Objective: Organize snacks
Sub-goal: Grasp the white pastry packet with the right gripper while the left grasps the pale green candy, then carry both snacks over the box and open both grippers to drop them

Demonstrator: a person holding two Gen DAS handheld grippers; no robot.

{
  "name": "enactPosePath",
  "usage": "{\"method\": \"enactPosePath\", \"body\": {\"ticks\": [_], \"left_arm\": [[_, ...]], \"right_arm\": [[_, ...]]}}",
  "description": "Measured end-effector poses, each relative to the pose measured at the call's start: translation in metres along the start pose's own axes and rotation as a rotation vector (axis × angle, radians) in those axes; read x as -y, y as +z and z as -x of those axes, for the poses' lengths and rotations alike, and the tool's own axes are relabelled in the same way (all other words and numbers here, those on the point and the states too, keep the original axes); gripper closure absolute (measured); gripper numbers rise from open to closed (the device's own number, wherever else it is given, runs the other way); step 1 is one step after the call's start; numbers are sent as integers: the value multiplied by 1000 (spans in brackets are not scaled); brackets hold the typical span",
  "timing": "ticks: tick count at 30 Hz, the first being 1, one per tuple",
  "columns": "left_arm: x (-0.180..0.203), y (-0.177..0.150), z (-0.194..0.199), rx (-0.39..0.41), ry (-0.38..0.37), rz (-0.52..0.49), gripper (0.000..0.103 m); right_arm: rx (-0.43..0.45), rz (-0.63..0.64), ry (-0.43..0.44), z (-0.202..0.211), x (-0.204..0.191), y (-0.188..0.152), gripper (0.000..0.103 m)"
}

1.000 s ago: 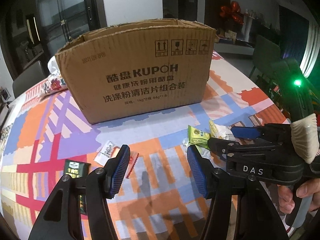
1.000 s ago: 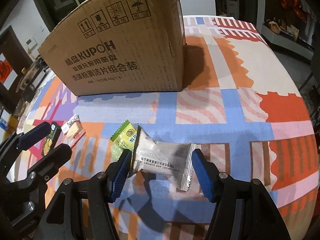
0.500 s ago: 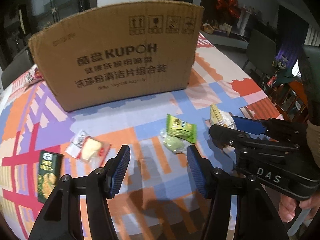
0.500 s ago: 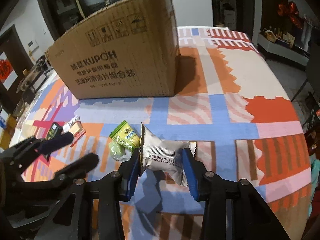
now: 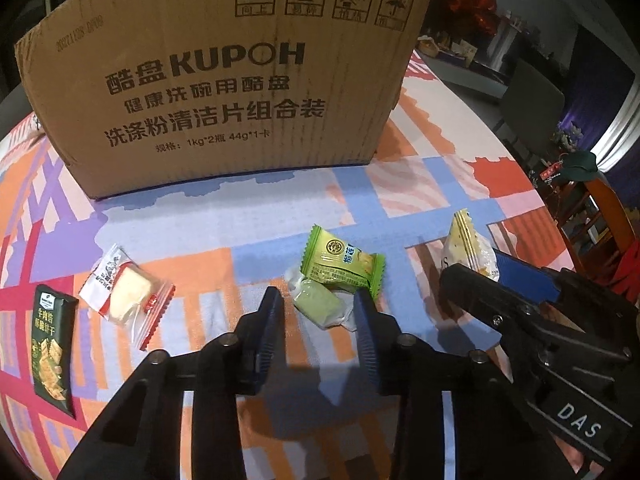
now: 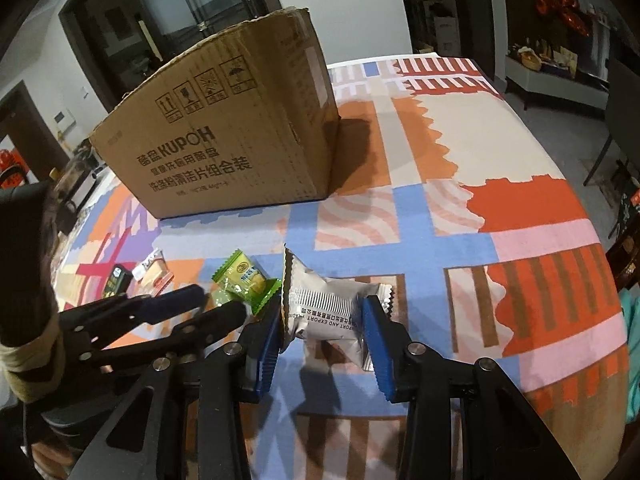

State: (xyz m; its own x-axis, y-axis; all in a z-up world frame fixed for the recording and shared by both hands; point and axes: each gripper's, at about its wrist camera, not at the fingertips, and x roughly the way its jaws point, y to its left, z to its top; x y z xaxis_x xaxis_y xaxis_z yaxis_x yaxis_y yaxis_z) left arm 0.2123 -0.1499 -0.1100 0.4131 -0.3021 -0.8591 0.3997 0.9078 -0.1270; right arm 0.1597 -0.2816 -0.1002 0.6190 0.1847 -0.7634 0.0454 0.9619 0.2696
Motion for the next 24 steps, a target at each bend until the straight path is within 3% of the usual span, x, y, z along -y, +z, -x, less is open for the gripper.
{"method": "enactPosePath", "body": {"ticks": [4, 15, 24], "left_arm": [[-2, -2, 2, 2, -8, -2, 76], [-13, -10, 32, 67, 20, 1, 77], [-19, -8, 73, 168, 26, -16, 77]], "right_arm": [[1, 5, 7, 0, -2, 0, 62], [7, 37, 13, 5, -17, 0, 63], [48, 60, 25, 24, -33, 8, 63]]}}
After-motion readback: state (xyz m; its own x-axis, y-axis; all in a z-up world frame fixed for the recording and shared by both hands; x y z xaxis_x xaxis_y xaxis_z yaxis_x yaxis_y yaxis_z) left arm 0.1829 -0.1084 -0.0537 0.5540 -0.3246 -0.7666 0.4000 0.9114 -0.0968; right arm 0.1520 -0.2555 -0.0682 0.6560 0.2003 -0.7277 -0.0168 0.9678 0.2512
